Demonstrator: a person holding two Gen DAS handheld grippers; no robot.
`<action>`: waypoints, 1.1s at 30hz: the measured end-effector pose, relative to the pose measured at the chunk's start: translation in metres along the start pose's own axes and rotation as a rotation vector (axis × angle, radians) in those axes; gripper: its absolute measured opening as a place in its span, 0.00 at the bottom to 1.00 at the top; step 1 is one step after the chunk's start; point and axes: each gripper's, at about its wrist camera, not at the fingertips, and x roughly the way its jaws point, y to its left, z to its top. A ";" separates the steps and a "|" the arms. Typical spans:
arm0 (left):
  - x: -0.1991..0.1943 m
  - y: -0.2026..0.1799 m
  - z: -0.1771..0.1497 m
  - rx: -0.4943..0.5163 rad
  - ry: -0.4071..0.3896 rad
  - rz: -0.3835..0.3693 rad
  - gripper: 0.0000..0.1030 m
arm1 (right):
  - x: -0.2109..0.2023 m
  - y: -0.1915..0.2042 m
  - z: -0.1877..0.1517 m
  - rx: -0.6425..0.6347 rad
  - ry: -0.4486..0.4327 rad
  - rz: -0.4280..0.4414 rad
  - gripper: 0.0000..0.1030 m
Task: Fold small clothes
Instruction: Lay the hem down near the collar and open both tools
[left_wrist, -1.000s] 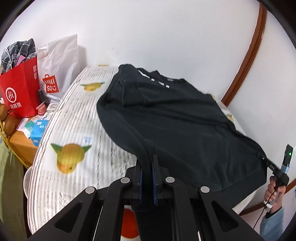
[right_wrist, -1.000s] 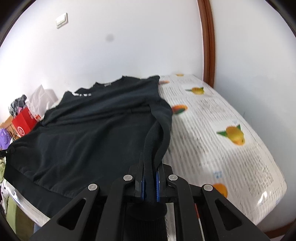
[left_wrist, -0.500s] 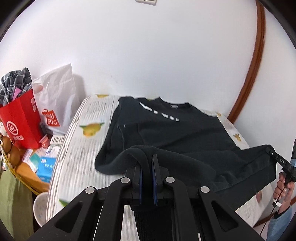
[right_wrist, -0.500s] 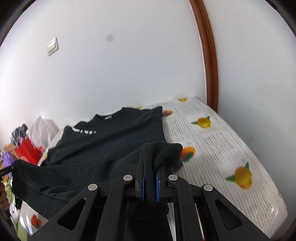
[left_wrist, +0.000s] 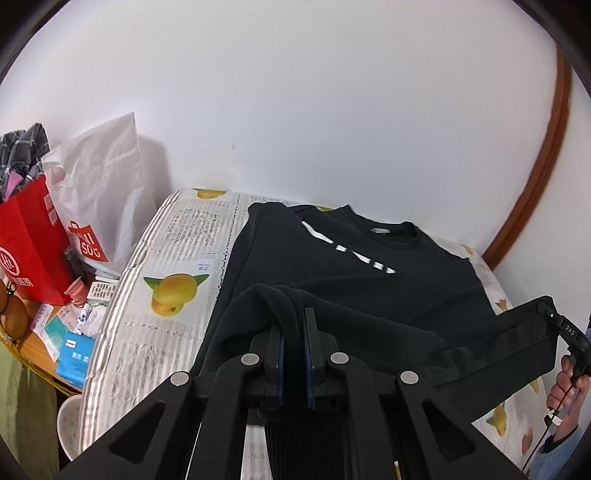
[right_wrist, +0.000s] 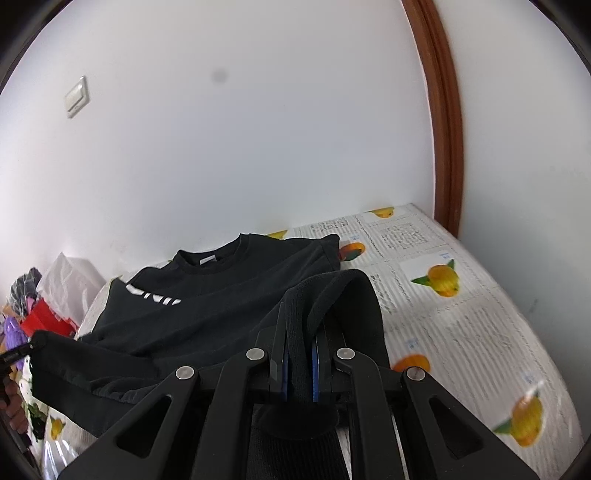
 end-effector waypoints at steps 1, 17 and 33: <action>0.007 0.002 0.002 -0.006 0.008 0.003 0.08 | 0.009 -0.002 0.003 0.006 0.006 0.002 0.08; 0.091 0.015 0.002 0.016 0.127 0.118 0.12 | 0.131 -0.004 -0.015 -0.078 0.162 -0.134 0.11; 0.052 0.037 -0.023 -0.009 0.136 0.039 0.50 | 0.044 -0.016 -0.031 -0.264 0.124 -0.103 0.52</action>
